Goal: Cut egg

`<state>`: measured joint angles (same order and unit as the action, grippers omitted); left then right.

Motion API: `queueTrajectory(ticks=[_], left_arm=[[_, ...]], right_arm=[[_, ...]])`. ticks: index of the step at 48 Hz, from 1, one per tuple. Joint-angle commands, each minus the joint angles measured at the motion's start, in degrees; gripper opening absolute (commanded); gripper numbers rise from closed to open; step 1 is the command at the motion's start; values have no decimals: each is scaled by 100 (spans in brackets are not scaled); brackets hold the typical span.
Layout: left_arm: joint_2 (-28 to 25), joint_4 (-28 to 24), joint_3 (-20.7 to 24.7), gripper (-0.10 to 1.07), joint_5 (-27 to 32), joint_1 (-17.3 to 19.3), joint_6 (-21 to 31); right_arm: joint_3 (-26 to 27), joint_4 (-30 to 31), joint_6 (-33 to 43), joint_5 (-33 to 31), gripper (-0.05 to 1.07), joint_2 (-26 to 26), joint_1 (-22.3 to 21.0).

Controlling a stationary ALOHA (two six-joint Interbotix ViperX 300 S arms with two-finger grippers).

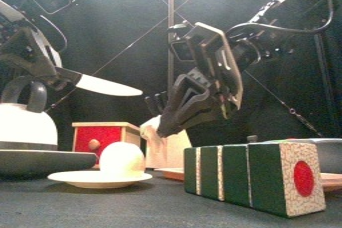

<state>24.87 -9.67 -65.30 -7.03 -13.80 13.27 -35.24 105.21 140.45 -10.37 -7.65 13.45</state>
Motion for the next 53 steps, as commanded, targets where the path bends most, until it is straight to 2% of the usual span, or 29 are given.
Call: queueTrajectory(ticks=[1,16,30,53], left_arm=[[-70,26,158,48,-53,0,0],[-501,35,360,48,-70,123,-18],[-773,-9,624,48,-97,149,-26],[-773,-18,624,48,-237,185,-26]], right_arm=[[-9,132,0,-26,15,352,97],[79,360,-9,26,17,343,211],[132,396,0,18,35,308,176],[281,483,-9,-105,59,114,158]])
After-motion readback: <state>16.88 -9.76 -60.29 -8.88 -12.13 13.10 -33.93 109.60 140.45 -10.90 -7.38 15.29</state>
